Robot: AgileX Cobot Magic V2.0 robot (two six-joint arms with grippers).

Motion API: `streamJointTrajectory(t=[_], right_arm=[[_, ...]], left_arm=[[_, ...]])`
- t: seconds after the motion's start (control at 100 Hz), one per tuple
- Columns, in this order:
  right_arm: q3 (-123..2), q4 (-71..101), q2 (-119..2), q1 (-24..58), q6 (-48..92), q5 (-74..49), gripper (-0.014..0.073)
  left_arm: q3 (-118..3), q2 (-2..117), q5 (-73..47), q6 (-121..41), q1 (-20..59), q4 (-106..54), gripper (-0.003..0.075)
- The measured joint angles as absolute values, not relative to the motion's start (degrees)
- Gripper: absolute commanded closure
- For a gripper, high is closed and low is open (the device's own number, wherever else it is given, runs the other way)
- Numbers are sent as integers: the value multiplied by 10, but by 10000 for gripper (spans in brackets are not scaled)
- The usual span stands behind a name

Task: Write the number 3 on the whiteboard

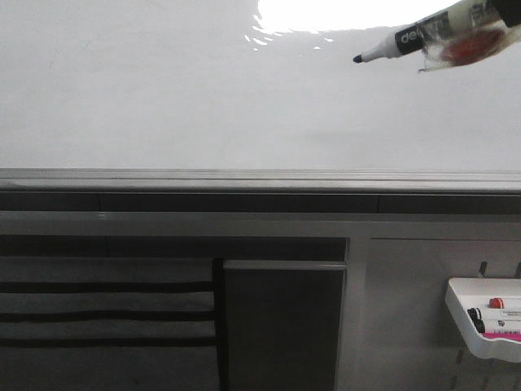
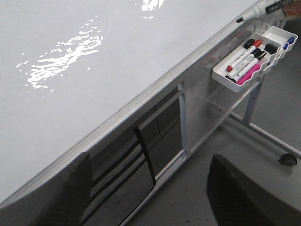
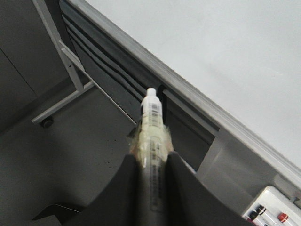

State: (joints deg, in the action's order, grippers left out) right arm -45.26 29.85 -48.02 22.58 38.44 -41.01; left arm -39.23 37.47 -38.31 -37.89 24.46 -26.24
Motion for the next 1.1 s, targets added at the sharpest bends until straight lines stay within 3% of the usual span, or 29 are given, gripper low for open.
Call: streamJointTrajectory(t=[0.37,1.1], right_arm=[[-462,325,-501,226,384,-363,585],[-766,288,-831,226,389,-446,585]], left_arm=[[-390,375,-379,-378,245,-266,241],[-390,375,-379,-377,245,-266,241]])
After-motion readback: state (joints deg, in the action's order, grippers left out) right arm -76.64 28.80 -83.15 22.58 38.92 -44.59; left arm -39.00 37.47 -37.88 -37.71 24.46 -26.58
